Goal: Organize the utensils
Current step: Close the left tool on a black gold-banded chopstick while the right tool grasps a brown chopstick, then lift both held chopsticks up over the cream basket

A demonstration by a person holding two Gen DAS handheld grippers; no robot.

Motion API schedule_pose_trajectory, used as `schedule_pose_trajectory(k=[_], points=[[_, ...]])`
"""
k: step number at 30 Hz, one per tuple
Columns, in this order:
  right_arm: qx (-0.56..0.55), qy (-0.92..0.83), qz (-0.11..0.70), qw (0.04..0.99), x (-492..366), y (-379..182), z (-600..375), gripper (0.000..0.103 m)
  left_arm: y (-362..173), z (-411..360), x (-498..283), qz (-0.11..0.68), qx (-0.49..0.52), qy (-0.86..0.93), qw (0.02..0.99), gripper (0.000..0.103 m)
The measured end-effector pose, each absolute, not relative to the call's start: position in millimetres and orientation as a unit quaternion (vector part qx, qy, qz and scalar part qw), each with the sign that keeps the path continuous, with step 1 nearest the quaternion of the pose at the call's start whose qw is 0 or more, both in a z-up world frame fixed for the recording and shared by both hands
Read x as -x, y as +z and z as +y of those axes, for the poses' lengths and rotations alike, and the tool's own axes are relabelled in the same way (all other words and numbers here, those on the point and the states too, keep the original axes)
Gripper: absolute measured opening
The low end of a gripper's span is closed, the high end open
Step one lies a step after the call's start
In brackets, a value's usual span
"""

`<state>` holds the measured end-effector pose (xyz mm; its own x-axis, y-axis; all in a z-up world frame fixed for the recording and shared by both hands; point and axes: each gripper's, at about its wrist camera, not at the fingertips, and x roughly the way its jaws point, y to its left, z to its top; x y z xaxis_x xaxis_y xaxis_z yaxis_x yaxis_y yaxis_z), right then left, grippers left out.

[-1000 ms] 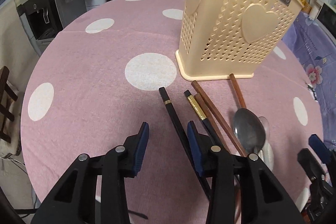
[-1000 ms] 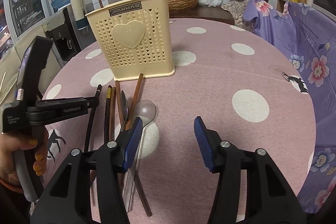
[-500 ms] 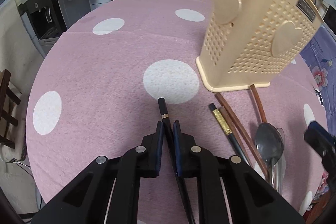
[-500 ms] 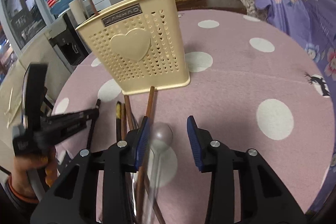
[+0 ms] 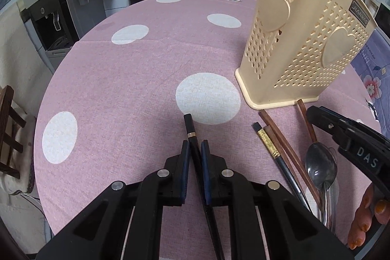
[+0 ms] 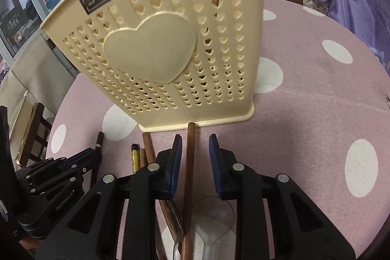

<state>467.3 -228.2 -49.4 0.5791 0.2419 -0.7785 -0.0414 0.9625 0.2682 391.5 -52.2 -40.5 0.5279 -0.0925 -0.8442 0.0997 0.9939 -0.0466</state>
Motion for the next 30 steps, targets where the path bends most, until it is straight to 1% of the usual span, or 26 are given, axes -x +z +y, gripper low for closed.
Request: schedule_pose_trajectory(k=[10, 16, 22, 30], points=[[-0.096, 0.077, 0.465, 0.877, -472, -60, -218, 0.009, -40, -56, -390, 0.480, -0.011, -0.048, 0.876, 0.011], [-0.115, 0.088, 0.448, 0.882, -464, -51, -227, 0.009, -40, -56, -389, 0.478, -0.004, -0.044, 0.877, 0.010], [-0.125, 0.098, 0.415, 0.896, -450, -25, -245, 0.008, -36, -55, -391, 0.479, 0.007, -0.051, 0.876, 0.009], [-0.131, 0.105, 0.376, 0.912, -429, 23, -268, 0.008, 6, -51, -383, 0.436, 0.023, -0.067, 0.897, 0.009]])
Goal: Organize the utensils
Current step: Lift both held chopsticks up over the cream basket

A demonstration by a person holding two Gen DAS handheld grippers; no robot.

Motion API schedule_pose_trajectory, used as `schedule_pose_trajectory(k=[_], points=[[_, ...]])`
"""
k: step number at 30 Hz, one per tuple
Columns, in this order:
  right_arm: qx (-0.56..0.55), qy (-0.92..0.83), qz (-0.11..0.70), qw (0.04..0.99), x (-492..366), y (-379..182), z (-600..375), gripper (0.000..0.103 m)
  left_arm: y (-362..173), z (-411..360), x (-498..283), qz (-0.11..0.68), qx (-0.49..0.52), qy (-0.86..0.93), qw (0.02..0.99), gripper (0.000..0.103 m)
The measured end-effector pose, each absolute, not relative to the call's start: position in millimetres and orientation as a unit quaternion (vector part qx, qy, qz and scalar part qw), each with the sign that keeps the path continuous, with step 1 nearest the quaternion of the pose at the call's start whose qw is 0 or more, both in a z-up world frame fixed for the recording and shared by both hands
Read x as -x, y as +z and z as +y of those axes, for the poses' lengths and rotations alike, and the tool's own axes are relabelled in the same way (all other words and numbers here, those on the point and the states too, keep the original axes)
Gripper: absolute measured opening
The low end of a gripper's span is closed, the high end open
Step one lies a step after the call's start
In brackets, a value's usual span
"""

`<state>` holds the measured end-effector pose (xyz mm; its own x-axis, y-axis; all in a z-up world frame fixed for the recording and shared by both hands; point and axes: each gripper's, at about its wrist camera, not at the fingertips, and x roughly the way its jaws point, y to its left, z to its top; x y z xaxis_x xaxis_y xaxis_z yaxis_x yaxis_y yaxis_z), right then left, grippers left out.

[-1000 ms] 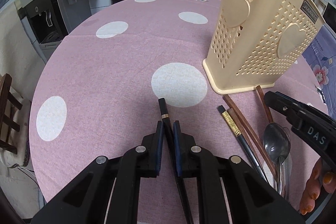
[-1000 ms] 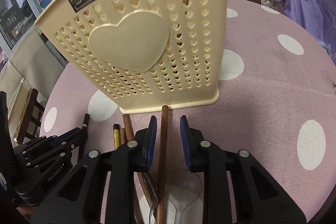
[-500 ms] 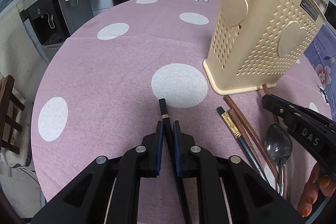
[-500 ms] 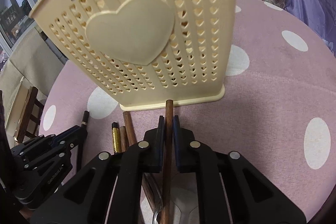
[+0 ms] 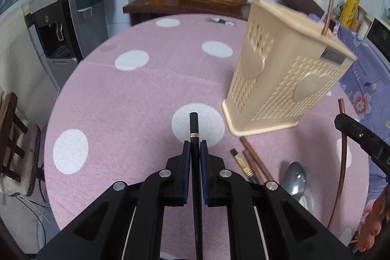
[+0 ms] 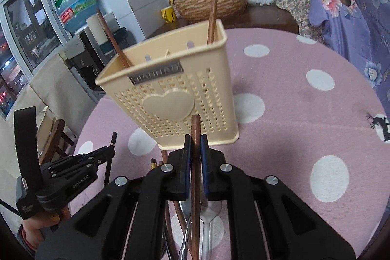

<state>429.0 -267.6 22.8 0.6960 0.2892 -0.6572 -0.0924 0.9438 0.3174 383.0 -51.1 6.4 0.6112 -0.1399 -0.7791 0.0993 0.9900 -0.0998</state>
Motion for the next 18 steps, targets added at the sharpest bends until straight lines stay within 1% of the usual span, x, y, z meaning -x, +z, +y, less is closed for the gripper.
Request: schedule_pose_trajectory(k=[11, 18], points=[[-0.094, 0.111, 0.342, 0.928, -381, 90, -301, 0.008, 84, -32, -348, 0.347, 0.028, -0.086, 0.934, 0.009], [-0.076, 0.114, 0.330, 0.934, -357, 117, -316, 0.007, 107, -24, -334, 0.323, 0.024, -0.086, 0.942, 0.008]])
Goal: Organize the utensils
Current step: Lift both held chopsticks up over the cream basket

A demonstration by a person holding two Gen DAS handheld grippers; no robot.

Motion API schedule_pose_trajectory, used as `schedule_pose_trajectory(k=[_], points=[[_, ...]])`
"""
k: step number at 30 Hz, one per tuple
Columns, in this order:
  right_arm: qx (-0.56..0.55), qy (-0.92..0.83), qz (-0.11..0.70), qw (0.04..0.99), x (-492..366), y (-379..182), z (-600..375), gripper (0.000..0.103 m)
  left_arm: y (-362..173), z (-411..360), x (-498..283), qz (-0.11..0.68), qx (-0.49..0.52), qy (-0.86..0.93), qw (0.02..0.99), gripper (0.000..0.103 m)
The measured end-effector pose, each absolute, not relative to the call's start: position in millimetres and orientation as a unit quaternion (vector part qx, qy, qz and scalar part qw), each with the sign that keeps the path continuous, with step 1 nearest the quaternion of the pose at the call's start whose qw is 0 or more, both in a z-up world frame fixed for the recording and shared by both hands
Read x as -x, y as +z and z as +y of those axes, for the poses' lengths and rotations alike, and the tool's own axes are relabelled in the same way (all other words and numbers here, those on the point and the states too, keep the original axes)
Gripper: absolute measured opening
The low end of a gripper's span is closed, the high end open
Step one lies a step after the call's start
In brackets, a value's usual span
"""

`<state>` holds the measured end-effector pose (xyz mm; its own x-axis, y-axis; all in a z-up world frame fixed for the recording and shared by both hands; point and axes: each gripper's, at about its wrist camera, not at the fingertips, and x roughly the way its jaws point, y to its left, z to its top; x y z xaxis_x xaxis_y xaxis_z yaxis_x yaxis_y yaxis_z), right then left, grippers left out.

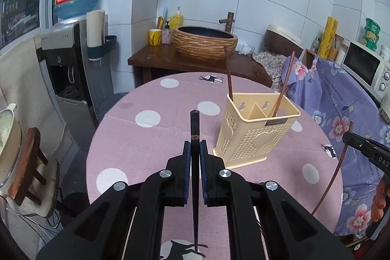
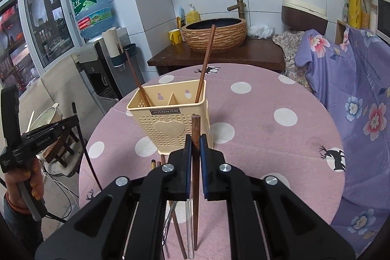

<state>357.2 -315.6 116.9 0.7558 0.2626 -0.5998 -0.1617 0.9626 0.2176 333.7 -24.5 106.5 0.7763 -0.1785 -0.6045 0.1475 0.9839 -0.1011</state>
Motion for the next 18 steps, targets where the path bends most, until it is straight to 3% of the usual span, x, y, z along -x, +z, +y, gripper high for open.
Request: schedule_pose_trajectory(k=[18], points=[[-0.088, 0.120, 0.305, 0.941, -352, 169, -322, 0.007, 167, -30, -321, 0.278, 0.029, -0.101, 0.955, 0.008]])
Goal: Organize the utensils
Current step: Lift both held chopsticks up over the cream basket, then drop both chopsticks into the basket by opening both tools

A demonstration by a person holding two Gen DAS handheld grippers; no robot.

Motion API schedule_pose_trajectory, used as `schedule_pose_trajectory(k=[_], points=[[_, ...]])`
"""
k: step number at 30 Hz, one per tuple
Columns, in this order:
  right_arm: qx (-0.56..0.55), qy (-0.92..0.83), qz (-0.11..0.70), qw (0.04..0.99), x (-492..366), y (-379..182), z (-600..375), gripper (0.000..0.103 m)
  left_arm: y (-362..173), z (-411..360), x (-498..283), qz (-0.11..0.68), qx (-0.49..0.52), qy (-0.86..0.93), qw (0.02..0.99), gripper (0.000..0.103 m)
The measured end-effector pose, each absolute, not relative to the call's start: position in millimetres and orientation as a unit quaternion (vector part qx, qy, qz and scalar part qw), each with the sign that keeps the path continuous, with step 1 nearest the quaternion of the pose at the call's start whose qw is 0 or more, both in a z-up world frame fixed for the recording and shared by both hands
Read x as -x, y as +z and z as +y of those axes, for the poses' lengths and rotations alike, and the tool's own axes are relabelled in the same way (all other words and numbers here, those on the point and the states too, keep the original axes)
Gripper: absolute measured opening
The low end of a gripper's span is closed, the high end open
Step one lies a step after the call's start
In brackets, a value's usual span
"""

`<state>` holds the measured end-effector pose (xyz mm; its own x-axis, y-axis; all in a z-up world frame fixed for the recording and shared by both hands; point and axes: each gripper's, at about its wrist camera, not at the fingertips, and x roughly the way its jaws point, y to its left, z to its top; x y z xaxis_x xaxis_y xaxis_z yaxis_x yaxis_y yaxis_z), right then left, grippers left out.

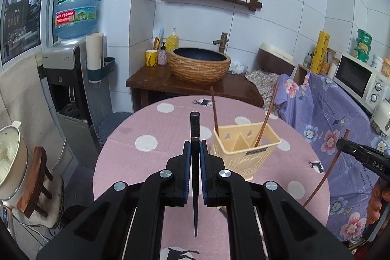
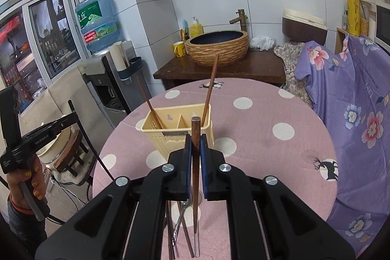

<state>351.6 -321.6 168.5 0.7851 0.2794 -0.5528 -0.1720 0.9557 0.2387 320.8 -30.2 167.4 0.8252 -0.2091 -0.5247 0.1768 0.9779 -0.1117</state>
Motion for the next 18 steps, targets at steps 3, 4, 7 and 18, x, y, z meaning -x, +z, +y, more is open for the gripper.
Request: schedule_pose_trajectory(k=[3, 4, 7, 18], points=[[-0.088, 0.115, 0.291, 0.946, -358, 190, -319, 0.007, 192, -36, -324, 0.260, 0.032, -0.109, 0.959, 0.008], [-0.091, 0.113, 0.285, 0.947, -362, 199, -319, 0.007, 202, -38, -326, 0.253, 0.036, -0.111, 0.960, 0.008], [-0.104, 0.106, 0.255, 0.955, -373, 235, -320, 0.007, 234, -42, -335, 0.227, 0.059, -0.118, 0.965, 0.008], [-0.119, 0.036, 0.172, 0.977, -432, 291, -308, 0.007, 261, -77, -394, 0.177, 0.108, -0.095, 0.974, 0.008]])
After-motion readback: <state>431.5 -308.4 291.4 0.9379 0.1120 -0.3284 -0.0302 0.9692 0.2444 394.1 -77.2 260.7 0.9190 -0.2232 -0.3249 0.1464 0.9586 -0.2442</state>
